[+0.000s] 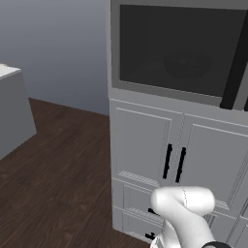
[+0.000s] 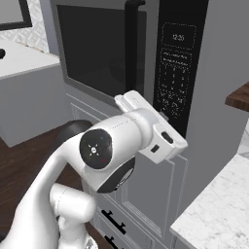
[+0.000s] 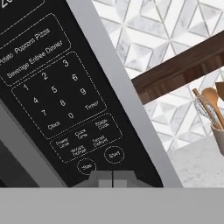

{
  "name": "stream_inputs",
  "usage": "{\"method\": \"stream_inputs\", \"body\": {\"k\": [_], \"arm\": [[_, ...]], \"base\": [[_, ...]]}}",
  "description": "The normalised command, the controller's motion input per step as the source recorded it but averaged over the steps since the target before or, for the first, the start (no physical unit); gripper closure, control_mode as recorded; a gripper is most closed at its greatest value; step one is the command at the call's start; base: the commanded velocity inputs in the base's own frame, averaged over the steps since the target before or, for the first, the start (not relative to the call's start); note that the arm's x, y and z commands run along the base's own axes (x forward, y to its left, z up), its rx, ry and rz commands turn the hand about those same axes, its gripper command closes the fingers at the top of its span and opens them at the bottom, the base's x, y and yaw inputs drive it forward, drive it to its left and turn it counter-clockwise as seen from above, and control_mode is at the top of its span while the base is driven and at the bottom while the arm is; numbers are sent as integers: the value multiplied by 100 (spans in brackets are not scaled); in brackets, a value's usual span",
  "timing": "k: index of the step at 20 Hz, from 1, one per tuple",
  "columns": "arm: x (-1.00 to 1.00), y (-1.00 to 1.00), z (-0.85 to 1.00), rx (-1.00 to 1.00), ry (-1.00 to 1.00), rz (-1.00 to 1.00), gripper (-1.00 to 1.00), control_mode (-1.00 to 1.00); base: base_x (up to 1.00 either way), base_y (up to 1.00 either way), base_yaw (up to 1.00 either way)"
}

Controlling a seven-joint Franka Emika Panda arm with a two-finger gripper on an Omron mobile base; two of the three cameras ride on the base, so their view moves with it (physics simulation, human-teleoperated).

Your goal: Pick the lemon from the sink and place it in the bowl. Then pick the bowl and place it in the microwave. Then close the microwave door and press the start button.

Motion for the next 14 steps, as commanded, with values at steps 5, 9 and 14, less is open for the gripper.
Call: {"method": "stream_inputs", "body": {"k": [5,9,14], "arm": [[12,-6,-13,0,0,0,100,-100],[15,-4,-14,0,0,0,100,-100],[23,0,-16,0,0,0,100,-100]], "base": [[0,0,0],[0,0,0],[0,0,0]]}}
